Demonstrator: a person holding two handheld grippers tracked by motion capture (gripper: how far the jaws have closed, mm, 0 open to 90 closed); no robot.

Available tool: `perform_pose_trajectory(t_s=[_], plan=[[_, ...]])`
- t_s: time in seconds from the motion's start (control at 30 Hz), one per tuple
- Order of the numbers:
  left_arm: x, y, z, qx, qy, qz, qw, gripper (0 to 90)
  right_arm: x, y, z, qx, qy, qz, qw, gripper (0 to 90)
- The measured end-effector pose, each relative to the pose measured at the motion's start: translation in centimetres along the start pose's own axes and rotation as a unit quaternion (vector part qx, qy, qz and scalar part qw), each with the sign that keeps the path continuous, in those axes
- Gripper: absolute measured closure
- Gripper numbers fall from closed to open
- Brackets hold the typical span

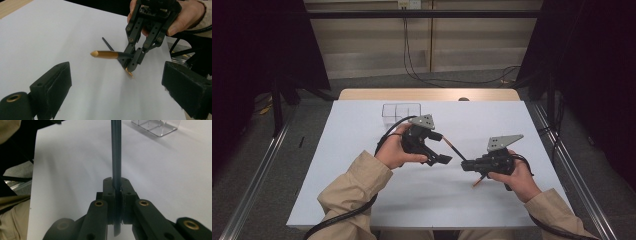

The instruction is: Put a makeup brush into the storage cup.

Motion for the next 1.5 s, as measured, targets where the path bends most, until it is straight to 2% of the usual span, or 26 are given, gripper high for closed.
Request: perform_pose_trajectory(t_s=[0.2, 0.37, 0.5, 0.63, 0.7, 0.9, 0.97, 1.17, 1.23, 1.4, 1.47, 1.5], plan=[[-0.1, 0.0, 0.1, -0.007, 0.023, -0.001, 0.9997, 9.0, 0.3, -0.1, -1.0, 0.008, 0.029, 0.009, 0.9995, 85.2], [-0.4, -0.2, -0.4, -0.011, 0.061, -0.007, 0.998, 8.9, 0.8, -0.2, -1.6, 0.007, 0.041, 0.013, 0.999, 85.2], [-0.5, 0.0, -0.8, -0.021, 0.089, 0.006, 0.9958, 10.7, 1.0, -0.3, -2.1, 0.009, 0.053, 0.018, 0.9984, 85.2], [-0.2, 0.1, -0.7, -0.024, 0.105, 0.013, 0.9941, 15.5, 1.2, -0.5, -2.3, 0.013, 0.059, 0.017, 0.9981, 85.2], [-0.2, 0.1, -0.8, -0.031, 0.119, 0.023, 0.9921, 19.4, 1.3, -0.5, -2.4, 0.013, 0.062, 0.019, 0.9978, 85.2], [-0.4, 0.2, -1.1, -0.035, 0.145, 0.036, 0.9882, 37.1, 1.2, -0.4, -2.5, 0.019, 0.068, 0.024, 0.9972, 85.2], [-0.6, 0.2, -1.2, -0.042, 0.157, 0.041, 0.9859, 41.8, 1.2, -0.3, -2.5, 0.02, 0.071, 0.027, 0.9969, 85.2], [-0.7, 0.2, -1.2, -0.046, 0.172, 0.046, 0.9829, 58.0, 1.2, -0.1, -2.6, 0.02, 0.073, 0.036, 0.9964, 85.1], [-0.8, 0.1, -1.2, -0.057, 0.18, 0.043, 0.9812, 63.1, 1.3, -0.1, -2.6, 0.023, 0.074, 0.037, 0.9963, 85.1], [-1.0, -0.3, -1.0, -0.095, 0.197, 0.046, 0.9747, 76.5, 1.7, -0.3, -2.8, 0.021, 0.073, 0.039, 0.9963, 85.0], [-1.0, -0.3, -1.0, -0.107, 0.205, 0.053, 0.9714, 78.3, 1.8, -0.3, -2.9, 0.019, 0.072, 0.041, 0.9964, 85.0], [-1.0, -0.3, -1.0, -0.108, 0.207, 0.054, 0.9709, 79.2, 1.9, -0.3, -2.9, 0.02, 0.072, 0.042, 0.9963, 85.0]])
Point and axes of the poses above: each handheld gripper's, and its own axes: x roughly forward along the jaws, z roughly out of its underside, y roughly to its right, the point moved 9 cm from there along x, roughly forward along the jaws, and after that the axes turned 9 degrees about -x, right-handed, at the moved point
